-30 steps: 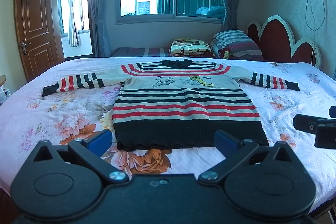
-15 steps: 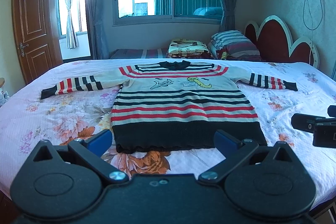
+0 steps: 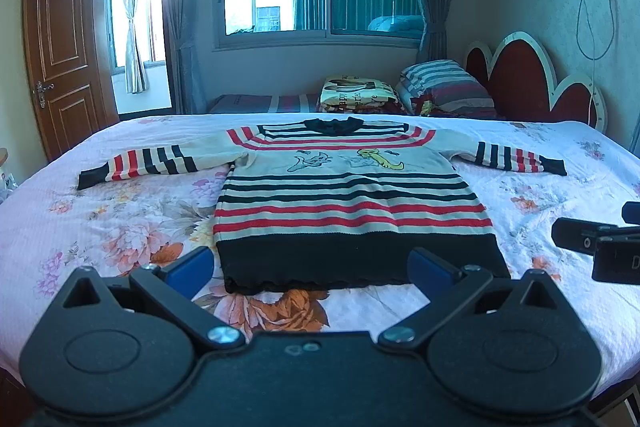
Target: Fold small clothes
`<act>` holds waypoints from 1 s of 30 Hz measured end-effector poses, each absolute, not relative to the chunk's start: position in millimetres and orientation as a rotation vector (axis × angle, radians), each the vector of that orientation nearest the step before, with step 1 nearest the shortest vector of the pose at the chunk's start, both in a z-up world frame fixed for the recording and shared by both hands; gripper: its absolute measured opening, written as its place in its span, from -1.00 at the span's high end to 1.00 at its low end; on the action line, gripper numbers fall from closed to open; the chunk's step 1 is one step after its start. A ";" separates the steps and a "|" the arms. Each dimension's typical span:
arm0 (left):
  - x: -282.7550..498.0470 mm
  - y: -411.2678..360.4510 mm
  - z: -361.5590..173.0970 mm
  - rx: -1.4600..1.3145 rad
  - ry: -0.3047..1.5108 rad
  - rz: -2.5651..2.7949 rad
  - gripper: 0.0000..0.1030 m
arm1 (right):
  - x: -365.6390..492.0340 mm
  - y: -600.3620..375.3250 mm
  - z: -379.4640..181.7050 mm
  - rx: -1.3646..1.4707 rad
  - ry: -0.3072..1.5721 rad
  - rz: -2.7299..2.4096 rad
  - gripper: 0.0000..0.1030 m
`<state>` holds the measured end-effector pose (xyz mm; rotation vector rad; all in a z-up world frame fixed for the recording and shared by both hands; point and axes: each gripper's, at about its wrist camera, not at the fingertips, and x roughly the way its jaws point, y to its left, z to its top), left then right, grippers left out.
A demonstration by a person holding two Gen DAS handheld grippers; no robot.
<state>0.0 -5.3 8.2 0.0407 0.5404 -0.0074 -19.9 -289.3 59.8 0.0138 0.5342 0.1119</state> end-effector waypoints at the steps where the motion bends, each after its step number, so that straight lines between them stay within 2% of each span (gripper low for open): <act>1: 0.0 -5.2 8.3 0.039 0.541 -0.007 -1.00 | -19.7 -289.0 59.6 0.013 0.534 0.111 -1.00; 30: -0.5 3.8 4.2 0.027 0.549 -0.008 -1.00 | -16.4 -287.9 55.1 0.015 0.546 0.099 -1.00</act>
